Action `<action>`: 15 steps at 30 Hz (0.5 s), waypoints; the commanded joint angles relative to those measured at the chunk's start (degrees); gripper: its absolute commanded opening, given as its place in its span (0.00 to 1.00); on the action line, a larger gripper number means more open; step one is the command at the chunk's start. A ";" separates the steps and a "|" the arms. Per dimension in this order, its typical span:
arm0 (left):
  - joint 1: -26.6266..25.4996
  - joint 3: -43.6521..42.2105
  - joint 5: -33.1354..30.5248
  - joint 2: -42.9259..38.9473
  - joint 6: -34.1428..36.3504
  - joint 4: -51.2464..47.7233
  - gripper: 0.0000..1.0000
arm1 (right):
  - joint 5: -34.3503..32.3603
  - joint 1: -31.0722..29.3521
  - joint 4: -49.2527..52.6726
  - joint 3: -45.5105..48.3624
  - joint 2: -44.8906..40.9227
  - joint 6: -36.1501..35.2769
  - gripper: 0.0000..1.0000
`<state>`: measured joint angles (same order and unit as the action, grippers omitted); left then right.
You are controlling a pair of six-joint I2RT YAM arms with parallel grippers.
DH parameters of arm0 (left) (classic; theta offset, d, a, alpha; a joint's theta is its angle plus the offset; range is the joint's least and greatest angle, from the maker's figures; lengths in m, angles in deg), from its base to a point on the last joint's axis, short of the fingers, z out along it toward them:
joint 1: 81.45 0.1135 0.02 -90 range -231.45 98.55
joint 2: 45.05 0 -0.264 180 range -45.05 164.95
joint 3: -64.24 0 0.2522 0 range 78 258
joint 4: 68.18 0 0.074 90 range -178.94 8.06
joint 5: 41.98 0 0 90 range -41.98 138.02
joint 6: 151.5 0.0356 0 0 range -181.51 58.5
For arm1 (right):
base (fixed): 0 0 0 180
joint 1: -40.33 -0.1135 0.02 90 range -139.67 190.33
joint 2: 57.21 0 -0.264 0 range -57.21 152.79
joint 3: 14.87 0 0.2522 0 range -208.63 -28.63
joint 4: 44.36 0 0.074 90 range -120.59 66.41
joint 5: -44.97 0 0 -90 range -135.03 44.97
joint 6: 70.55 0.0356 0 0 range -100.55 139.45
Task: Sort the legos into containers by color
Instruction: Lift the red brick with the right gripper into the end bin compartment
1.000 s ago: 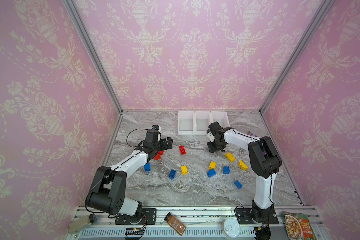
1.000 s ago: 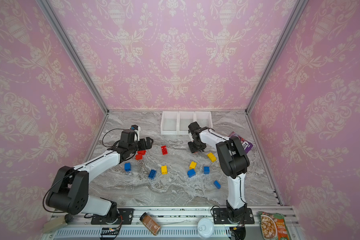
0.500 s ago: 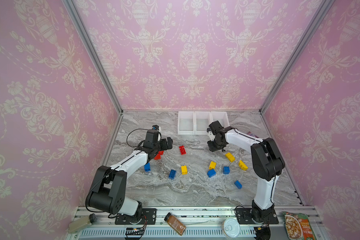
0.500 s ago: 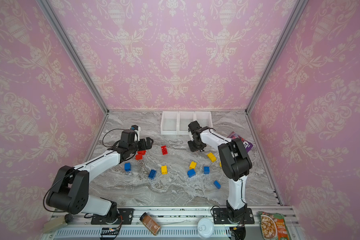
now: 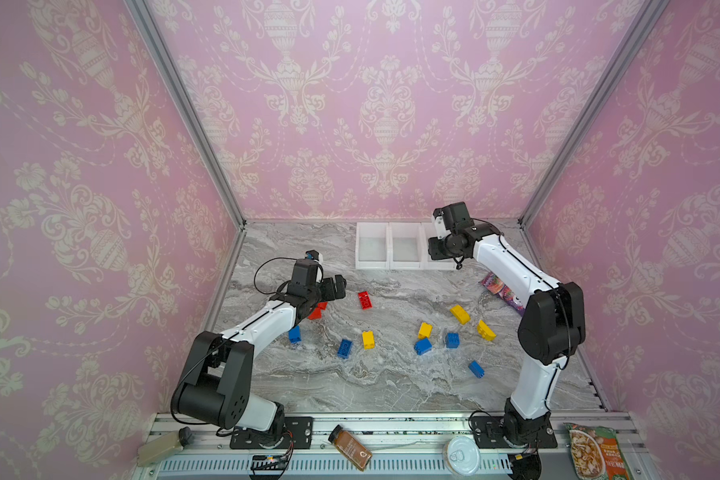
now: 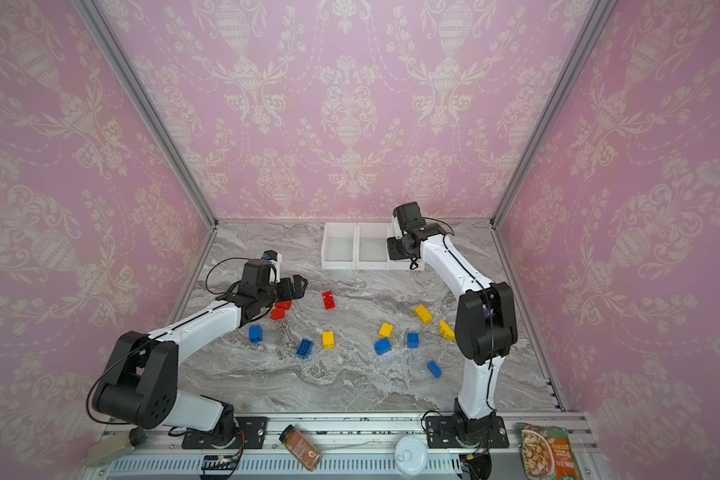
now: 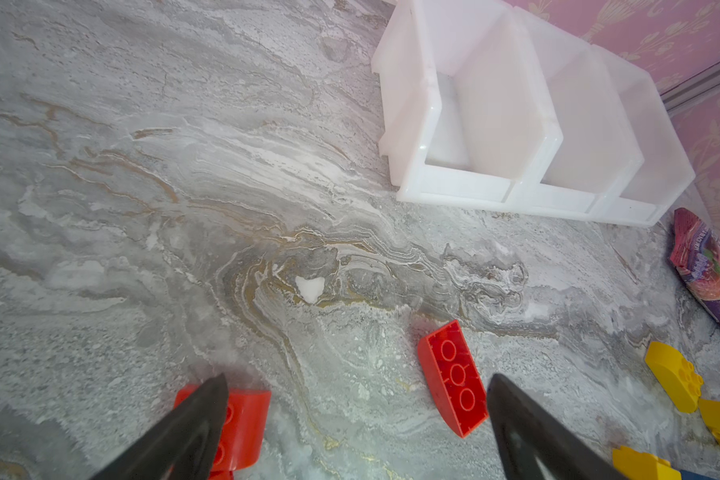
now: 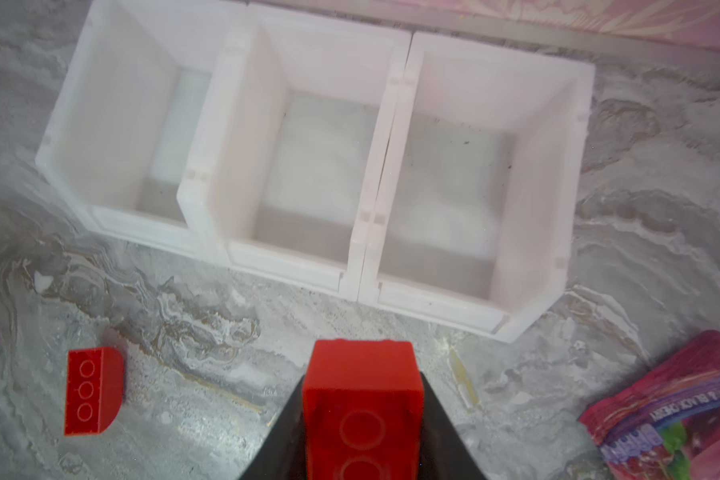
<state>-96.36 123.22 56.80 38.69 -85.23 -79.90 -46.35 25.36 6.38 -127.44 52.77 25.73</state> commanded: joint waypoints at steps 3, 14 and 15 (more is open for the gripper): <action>-0.39 0.23 1.11 -0.51 -1.06 -0.90 0.99 | 1.08 3.44 2.57 -7.68 8.01 3.20 0.28; -0.46 0.23 1.06 -0.69 -1.67 -0.99 0.99 | 3.46 5.86 6.57 -20.49 22.33 4.92 0.29; -0.47 0.29 1.05 -0.69 -1.67 -0.99 0.99 | 3.56 5.82 7.06 -21.07 23.12 4.88 0.29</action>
<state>-96.36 123.22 56.78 38.69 -85.69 -79.90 -43.99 30.98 10.64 -145.64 74.82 29.23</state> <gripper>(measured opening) 0.993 0.346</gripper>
